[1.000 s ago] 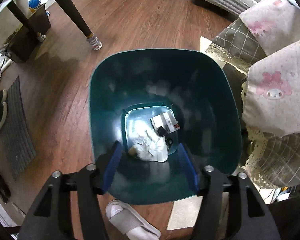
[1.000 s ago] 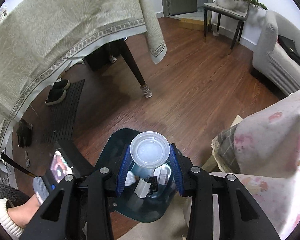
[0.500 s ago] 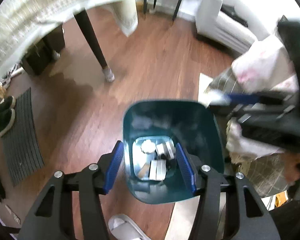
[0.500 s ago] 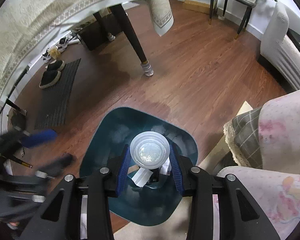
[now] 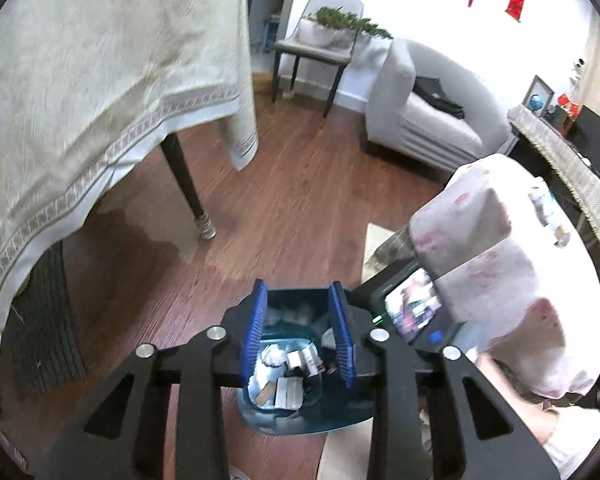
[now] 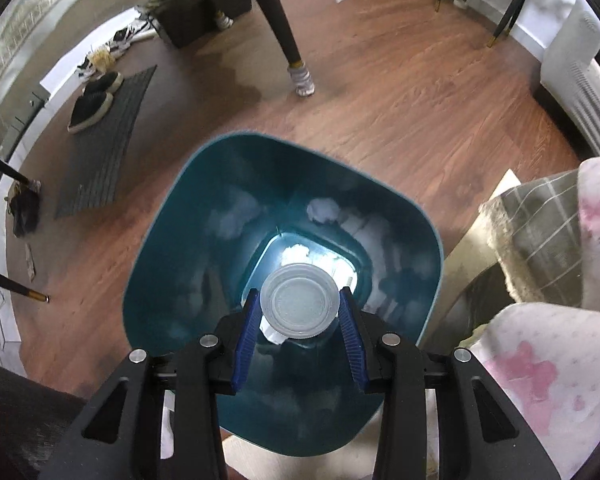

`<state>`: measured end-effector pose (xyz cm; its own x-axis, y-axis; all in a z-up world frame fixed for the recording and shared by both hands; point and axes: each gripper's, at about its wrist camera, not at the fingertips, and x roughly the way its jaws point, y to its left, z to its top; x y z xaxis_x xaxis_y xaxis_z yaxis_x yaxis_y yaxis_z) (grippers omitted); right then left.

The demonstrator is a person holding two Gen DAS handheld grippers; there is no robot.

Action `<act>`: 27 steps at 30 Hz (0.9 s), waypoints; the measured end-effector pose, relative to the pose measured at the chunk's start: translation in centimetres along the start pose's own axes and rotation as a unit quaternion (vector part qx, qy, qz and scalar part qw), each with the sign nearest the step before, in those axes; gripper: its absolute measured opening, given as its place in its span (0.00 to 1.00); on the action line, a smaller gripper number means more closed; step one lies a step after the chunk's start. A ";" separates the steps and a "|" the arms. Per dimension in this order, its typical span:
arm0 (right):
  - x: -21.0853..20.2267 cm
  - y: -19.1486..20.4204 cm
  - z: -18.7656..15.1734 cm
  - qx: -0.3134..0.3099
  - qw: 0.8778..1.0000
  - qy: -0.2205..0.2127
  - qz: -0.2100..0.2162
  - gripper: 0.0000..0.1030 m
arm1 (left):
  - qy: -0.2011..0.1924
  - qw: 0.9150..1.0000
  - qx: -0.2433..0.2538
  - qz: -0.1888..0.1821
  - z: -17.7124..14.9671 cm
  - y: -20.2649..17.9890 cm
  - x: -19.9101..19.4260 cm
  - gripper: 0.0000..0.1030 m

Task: Collect trash
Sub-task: 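Lower the right tool into the bin and open it, releasing the clear cup, then move both open tools from the bin back over the table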

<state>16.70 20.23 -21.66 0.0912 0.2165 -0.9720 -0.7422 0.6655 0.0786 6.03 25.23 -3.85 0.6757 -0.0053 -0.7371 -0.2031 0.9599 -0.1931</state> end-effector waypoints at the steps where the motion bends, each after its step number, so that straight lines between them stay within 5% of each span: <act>1: 0.2 0.0 -0.1 -0.001 1.000 0.002 0.001 0.39 | -0.004 1.000 0.005 -0.002 0.1 -0.2 -0.5 0.30; 14: 1.9 0.5 -2.2 -0.040 0.999 0.034 -0.012 0.44 | -0.034 0.999 0.015 -0.018 2.6 -1.8 -2.9 0.26; 16: 1.5 0.3 -2.1 -0.040 0.999 0.028 -0.009 0.53 | -0.038 0.999 0.012 -0.016 2.9 -1.9 -3.3 0.26; 27: -2.8 -0.4 -2.2 -0.041 0.999 -0.017 0.014 0.56 | -0.053 0.999 0.003 -0.009 4.7 -2.7 -4.2 0.26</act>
<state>15.27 17.77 -19.50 0.0917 0.2596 -0.9614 -0.7960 0.5991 0.0859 7.02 24.01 2.81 0.7509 0.0070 -0.6604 -0.1863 0.9616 -0.2017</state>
